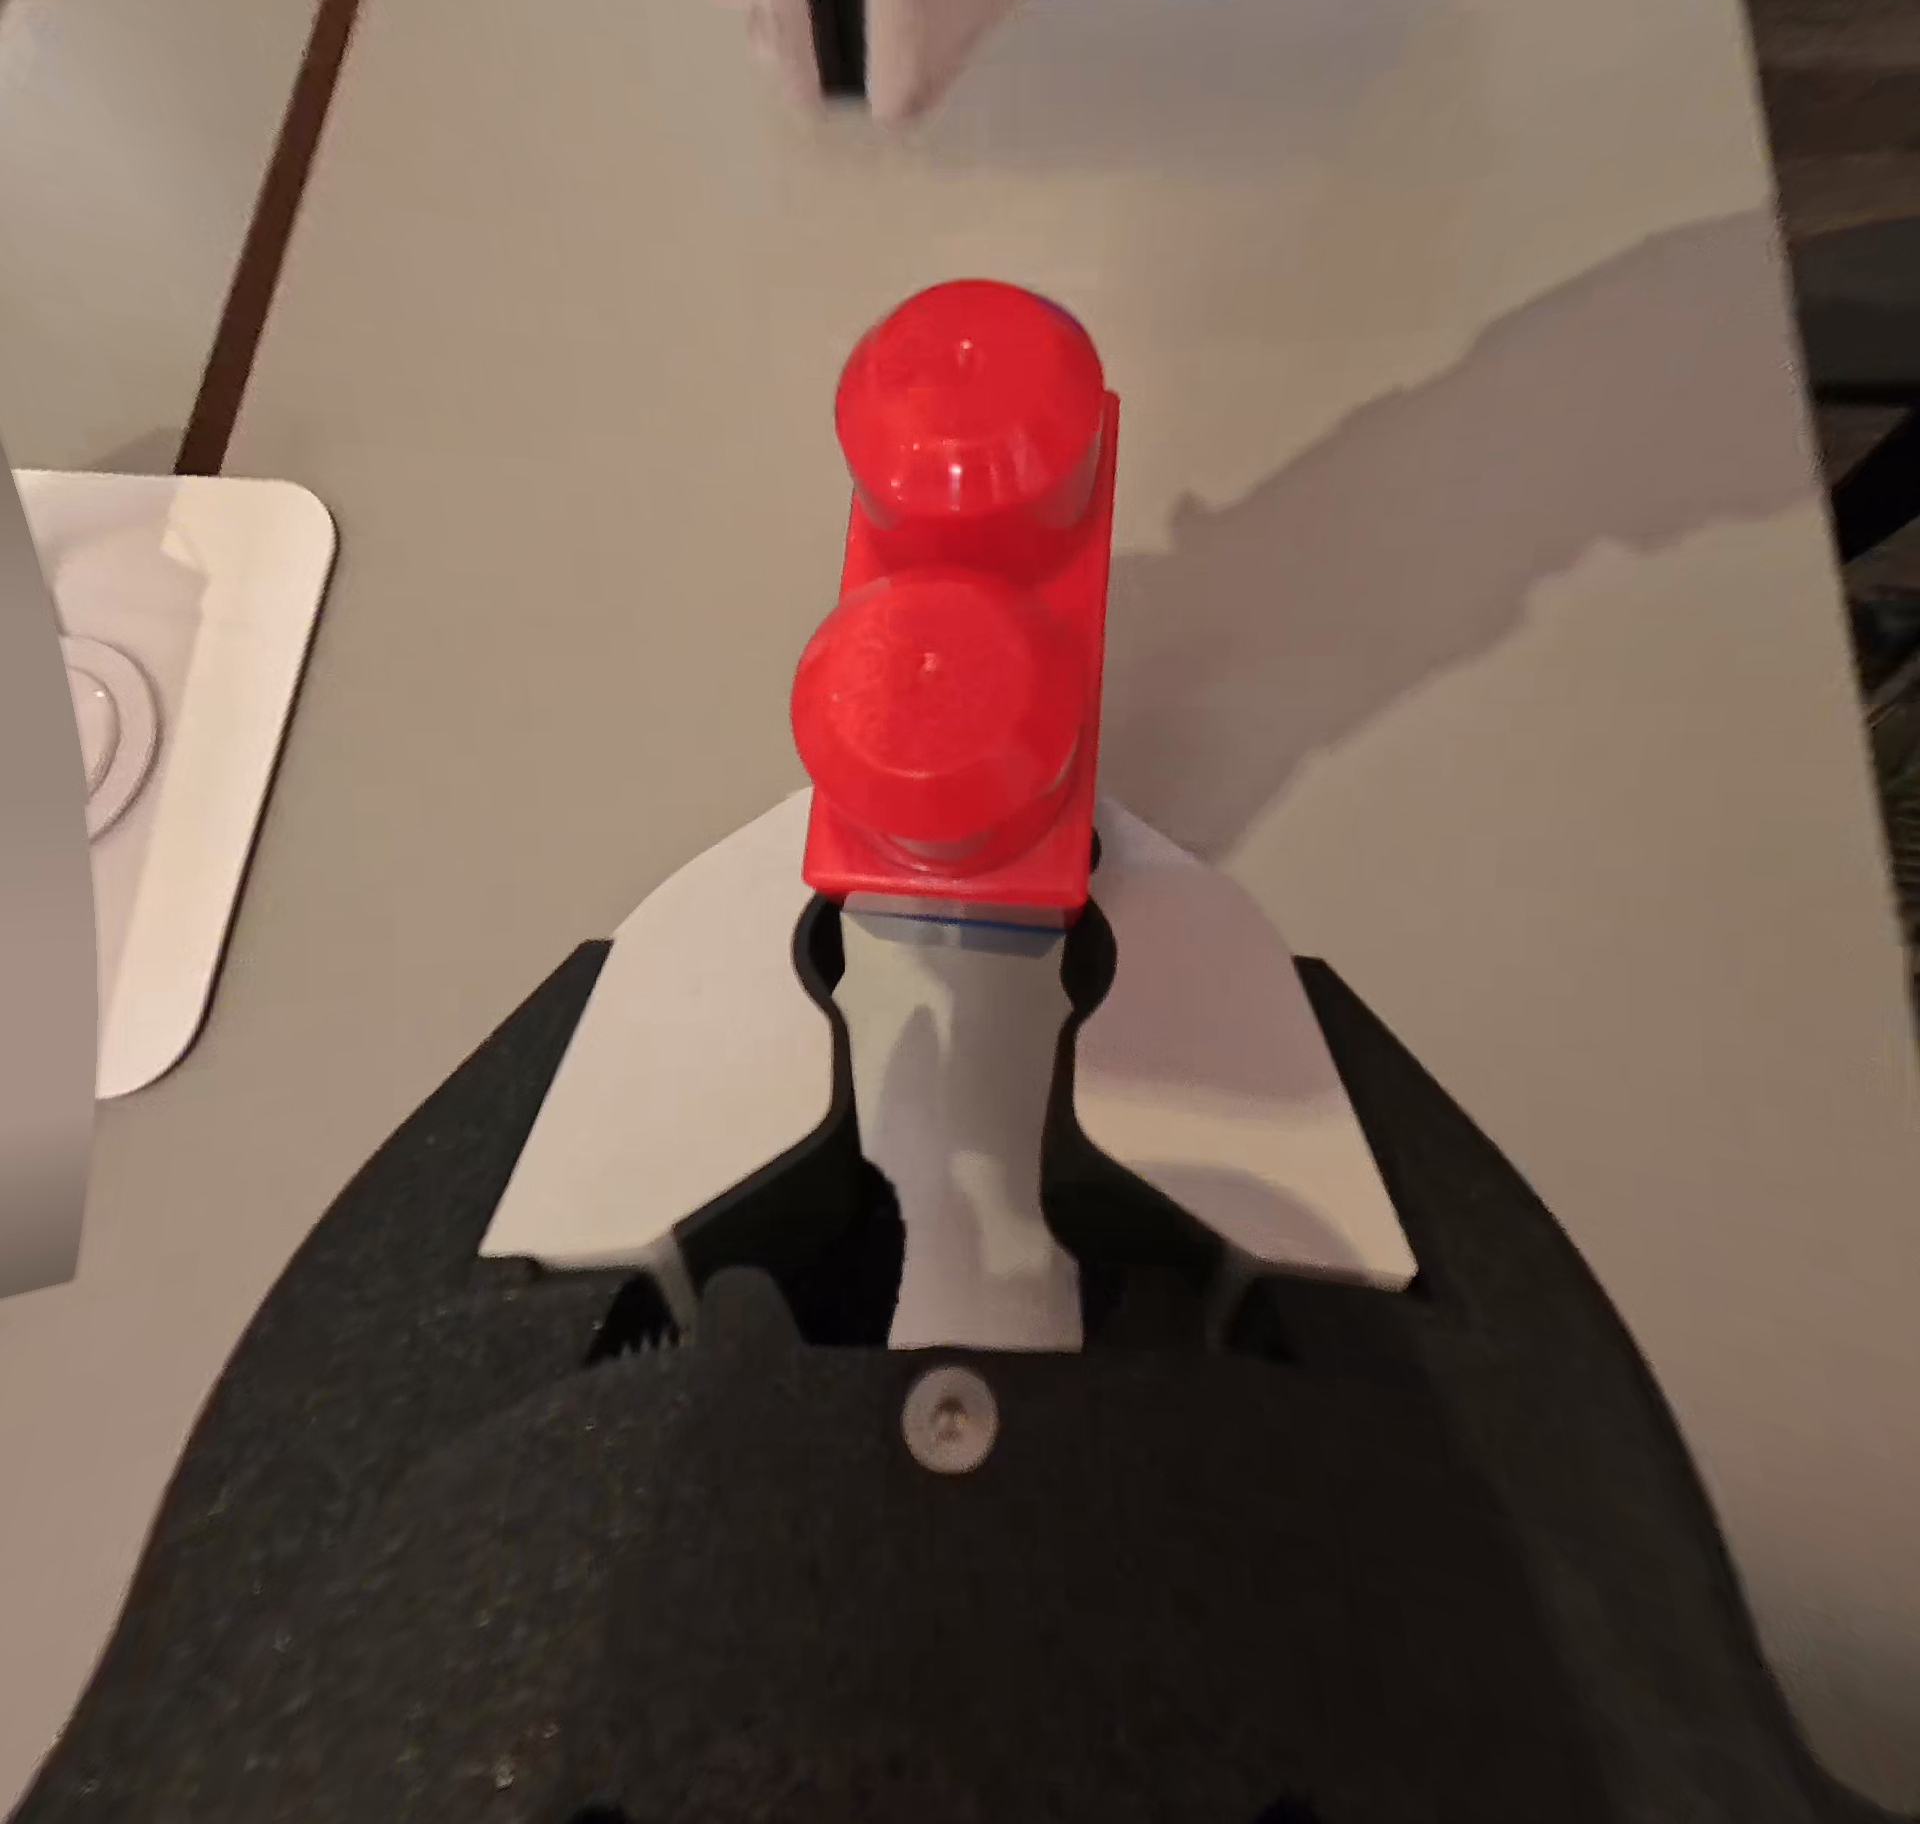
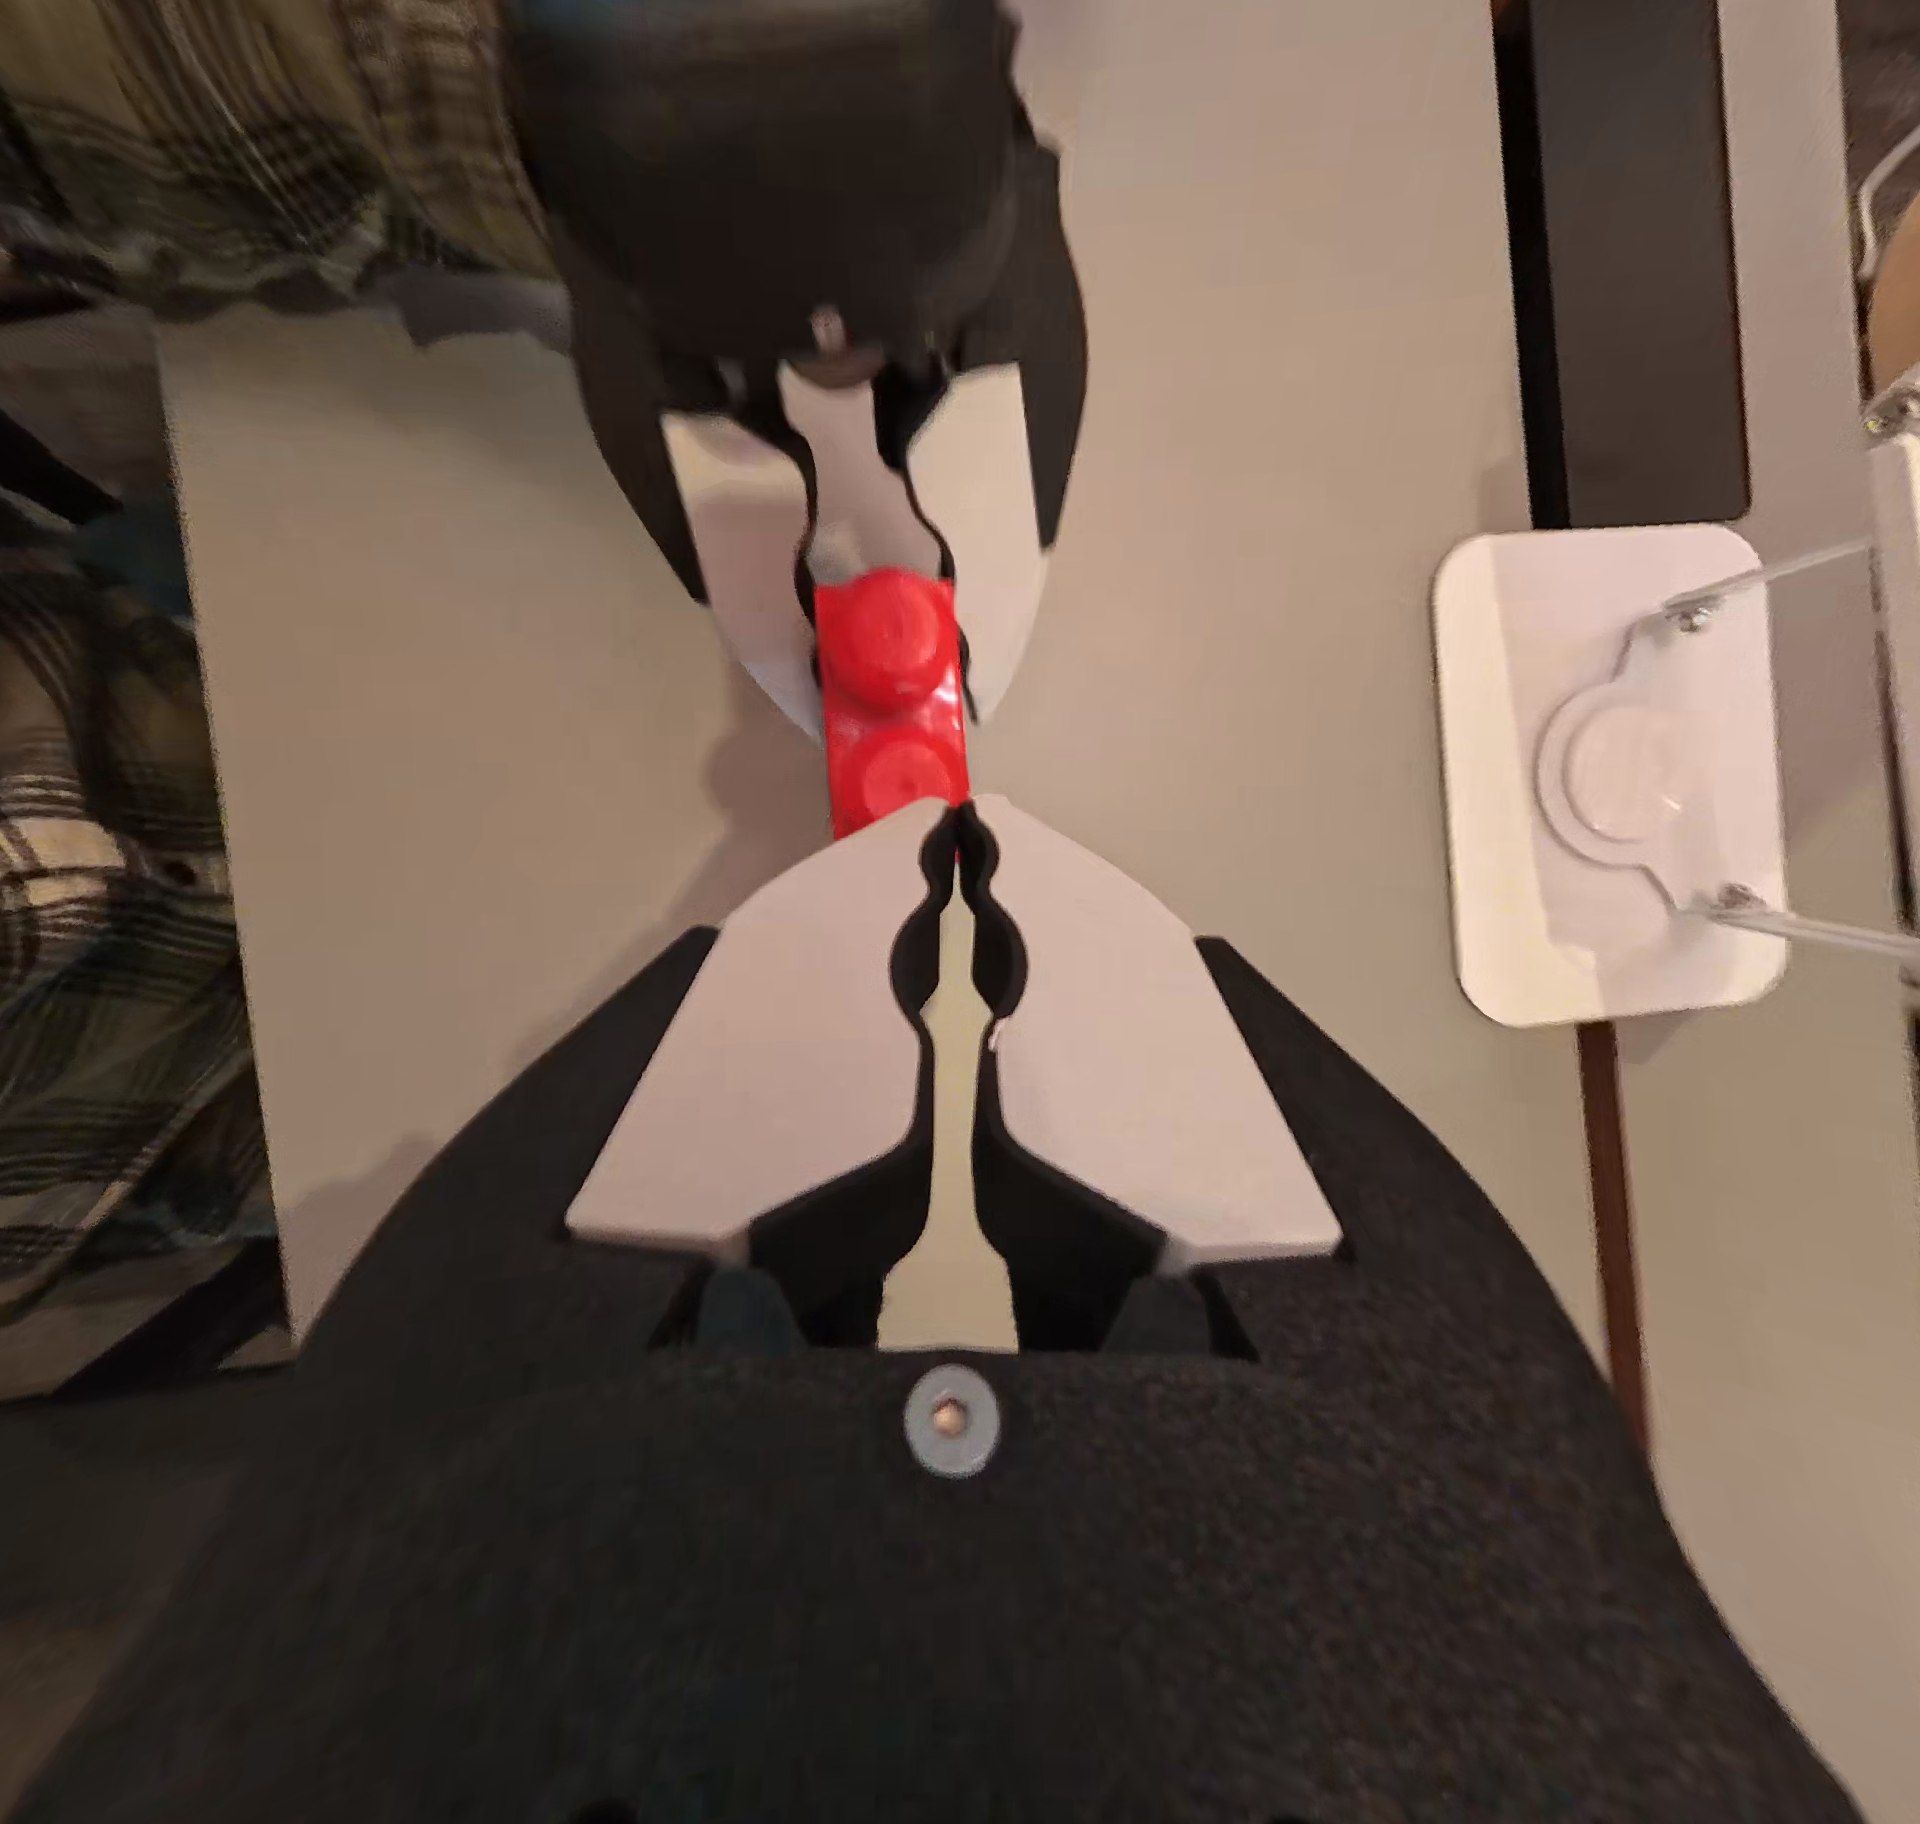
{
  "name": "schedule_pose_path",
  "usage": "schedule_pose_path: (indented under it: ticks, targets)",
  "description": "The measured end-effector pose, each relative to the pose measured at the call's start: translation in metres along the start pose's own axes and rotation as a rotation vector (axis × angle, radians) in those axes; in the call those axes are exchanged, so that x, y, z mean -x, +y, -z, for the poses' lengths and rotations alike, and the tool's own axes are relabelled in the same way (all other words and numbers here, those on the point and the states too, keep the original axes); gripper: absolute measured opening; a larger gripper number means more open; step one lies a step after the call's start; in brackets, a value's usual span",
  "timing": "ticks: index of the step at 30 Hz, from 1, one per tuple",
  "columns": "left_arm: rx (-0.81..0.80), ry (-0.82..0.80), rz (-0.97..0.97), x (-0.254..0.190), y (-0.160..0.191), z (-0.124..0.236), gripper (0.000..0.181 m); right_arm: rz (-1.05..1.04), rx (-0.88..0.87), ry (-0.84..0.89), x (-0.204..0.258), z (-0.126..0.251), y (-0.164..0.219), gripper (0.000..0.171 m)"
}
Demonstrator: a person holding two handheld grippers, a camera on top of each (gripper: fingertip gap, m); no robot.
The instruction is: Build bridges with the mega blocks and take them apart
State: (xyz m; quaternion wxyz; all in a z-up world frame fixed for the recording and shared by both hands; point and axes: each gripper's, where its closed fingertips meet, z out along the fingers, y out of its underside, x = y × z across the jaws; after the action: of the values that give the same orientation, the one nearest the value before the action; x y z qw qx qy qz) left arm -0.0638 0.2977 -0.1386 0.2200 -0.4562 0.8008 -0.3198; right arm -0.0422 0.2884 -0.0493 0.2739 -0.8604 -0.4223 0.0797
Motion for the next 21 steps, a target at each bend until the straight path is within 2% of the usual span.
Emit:
schedule_pose_path:
  ticks: [1,6,9,16,19,21]
  targets:
    - [0.022,-0.003,-0.014,-0.001,0.006,-0.006,0.039,-0.018,-0.025,-0.029,0.004,-0.002,-0.002,0.0]
    - [-0.001,0.054,0.006,-0.009,0.02,-0.03,0.04,-0.054,0.045,-0.1,0.012,-0.036,0.022,0.0]
    - [-0.007,-0.003,-0.017,-0.006,0.026,-0.032,0.039,-0.089,0.018,-0.137,0.017,-0.049,0.027,0.0]
    - [-0.128,-0.045,-0.014,-0.002,0.012,-0.017,0.038,-0.062,0.021,-0.08,0.012,-0.041,0.024,0.0]
    - [-0.13,-0.04,-0.019,-0.001,0.011,-0.019,0.038,-0.06,0.027,-0.069,0.011,-0.042,0.026,0.0]
    - [-0.129,0.021,0.018,-0.005,0.015,-0.025,0.038,-0.054,0.031,-0.053,0.01,-0.046,0.029,0.0]
